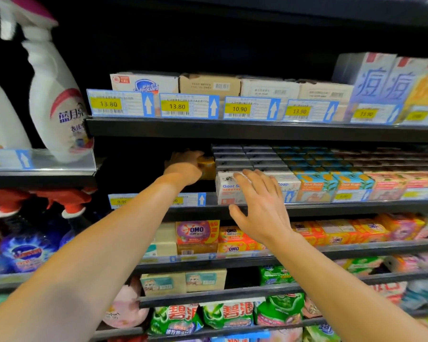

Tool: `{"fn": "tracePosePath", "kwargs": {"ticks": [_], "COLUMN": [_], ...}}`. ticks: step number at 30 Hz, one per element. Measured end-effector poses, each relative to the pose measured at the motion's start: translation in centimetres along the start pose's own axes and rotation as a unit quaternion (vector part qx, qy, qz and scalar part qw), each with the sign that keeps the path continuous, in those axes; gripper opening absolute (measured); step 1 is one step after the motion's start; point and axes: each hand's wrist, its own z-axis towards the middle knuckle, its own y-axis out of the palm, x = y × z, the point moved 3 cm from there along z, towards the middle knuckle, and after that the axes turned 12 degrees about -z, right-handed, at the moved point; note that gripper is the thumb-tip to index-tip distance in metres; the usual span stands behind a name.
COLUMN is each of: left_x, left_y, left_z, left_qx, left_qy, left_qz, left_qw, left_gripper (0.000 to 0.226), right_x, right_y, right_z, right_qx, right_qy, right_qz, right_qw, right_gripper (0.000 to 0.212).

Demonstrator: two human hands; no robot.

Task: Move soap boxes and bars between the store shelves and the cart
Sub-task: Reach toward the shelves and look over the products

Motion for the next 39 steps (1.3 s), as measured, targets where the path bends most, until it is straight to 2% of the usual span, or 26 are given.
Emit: {"fn": "tracePosePath", "kwargs": {"ticks": [5,10,13,19,23,28,39], "left_x": [0.9,2.0,1.6,-1.0,-4.4,-9.7,-20.9], "left_y": [-0.7,0.1,1.7,6.1,9.2,11.6,10.4], "left_z": [-3.2,-10.9,-16.0,-28.1,-35.1,-44.1,-58.1], "left_qx": [0.043,0.154,0.168,0.094,0.051,0.003,0.015], "left_qy": [0.036,0.122,0.132,0.073,0.028,-0.039,-0.178], "left_qz": [0.024,0.048,0.058,0.041,0.077,0.102,0.095], "left_qw": [0.998,0.979,0.975,0.992,0.995,0.994,0.979], "left_gripper": [0.058,0.053,0.054,0.057,0.06,0.067,0.064], "right_x": [0.4,0.6,0.3,-1.7,-4.2,-8.8,-20.3], "right_y": [-1.6,-3.0,-4.1,-4.9,-3.9,-2.8,0.3], "right_z": [-1.3,-5.0,-8.4,-17.2,-22.8,-29.1,-37.8], "right_qx": [0.019,-0.014,-0.014,-0.075,-0.157,-0.195,-0.312], "right_qy": [0.015,0.002,-0.02,-0.066,-0.096,-0.147,-0.279], "right_qz": [0.009,-0.008,0.005,0.056,0.065,0.108,0.142], "right_qw": [1.0,1.0,1.0,0.993,0.981,0.964,0.897], "right_gripper": [0.067,0.074,0.072,0.072,0.075,0.076,0.077]}}
